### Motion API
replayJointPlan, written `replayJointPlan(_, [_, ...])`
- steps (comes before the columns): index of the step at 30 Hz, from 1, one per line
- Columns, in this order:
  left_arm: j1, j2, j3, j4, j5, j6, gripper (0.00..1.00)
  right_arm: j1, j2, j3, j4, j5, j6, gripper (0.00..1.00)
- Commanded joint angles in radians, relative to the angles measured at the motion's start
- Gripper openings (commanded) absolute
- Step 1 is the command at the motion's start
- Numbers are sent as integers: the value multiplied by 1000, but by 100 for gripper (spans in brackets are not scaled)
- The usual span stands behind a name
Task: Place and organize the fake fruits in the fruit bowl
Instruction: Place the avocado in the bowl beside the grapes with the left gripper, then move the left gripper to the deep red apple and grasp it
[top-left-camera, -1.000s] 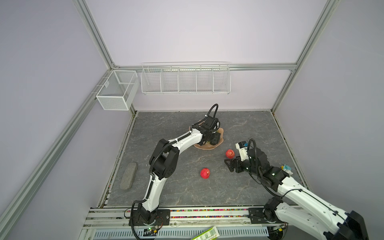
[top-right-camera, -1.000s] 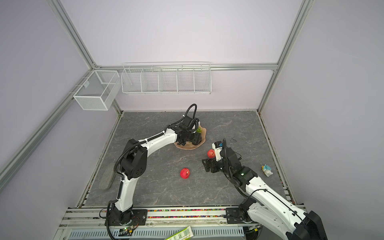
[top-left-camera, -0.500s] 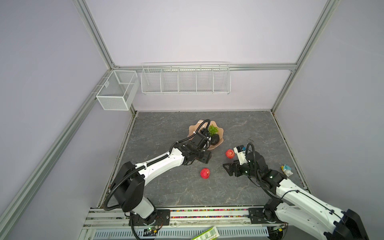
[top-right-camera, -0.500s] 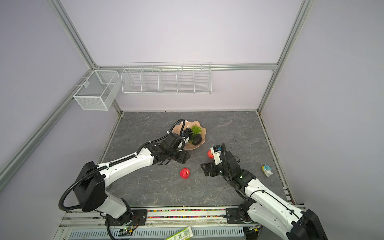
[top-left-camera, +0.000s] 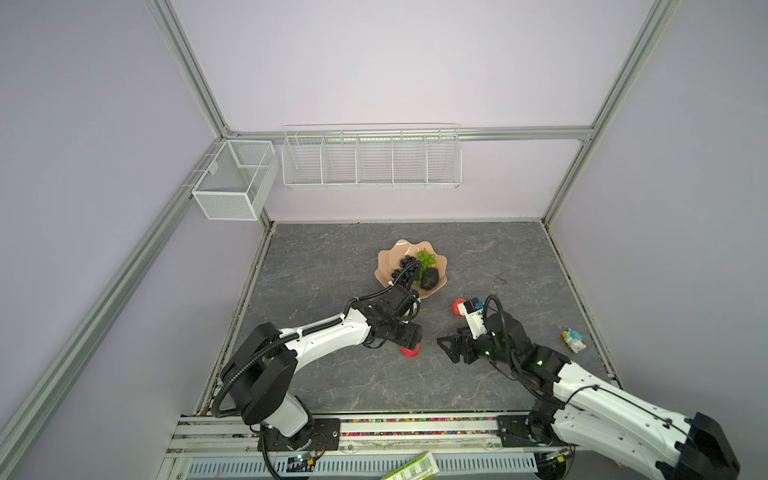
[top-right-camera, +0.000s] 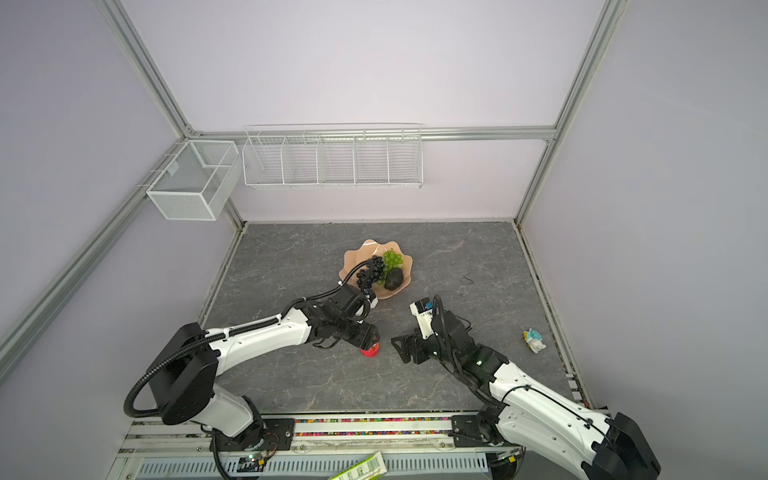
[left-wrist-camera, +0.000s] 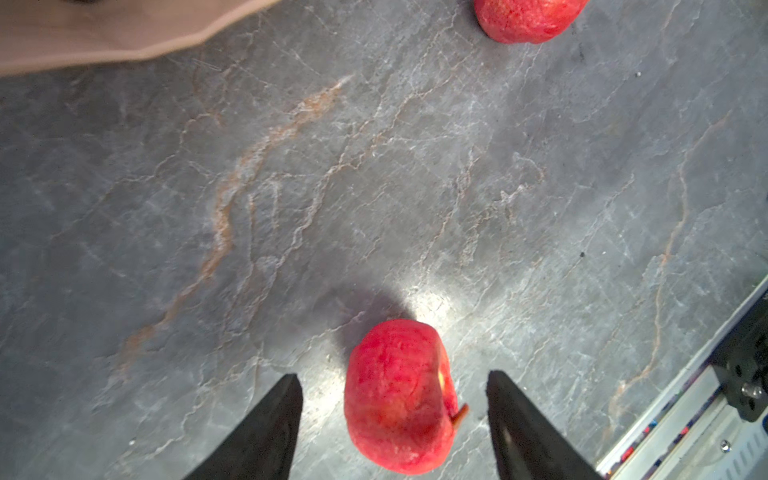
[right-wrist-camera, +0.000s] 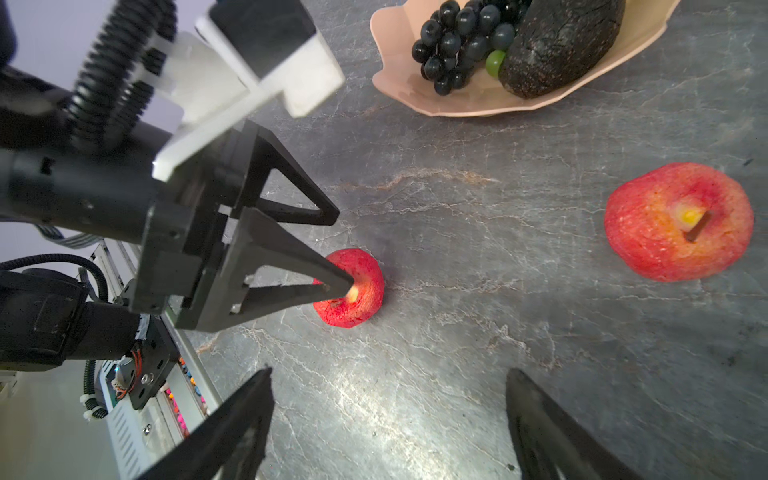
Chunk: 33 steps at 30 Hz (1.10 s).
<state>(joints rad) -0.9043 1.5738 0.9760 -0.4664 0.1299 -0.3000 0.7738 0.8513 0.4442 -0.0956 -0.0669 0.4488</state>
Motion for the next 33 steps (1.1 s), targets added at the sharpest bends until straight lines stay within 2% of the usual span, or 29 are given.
replayJointPlan(1, [-15,40,-6,9,11,-11,71,9,-24,-9,-18,35,7,88])
replayJointPlan(4, [-24,53,-6,18,4,-14,69,8,-25,-6,-24,43,7,88])
replayJointPlan(11, [-25,55,-1,39,-6,-42,51,8,-16,-3,-8,49,12,88])
replayJointPlan(18, [-23,15,31,8,-15,-36,46,7,-2,20,-4,50,2,88])
replayJointPlan(25, [-12,-24,39,5,-78,-45,40,8,15,20,5,47,-2,88])
replayJointPlan(33, [38,-39,63,20,-114,-43,34,8,24,27,17,50,-10,89])
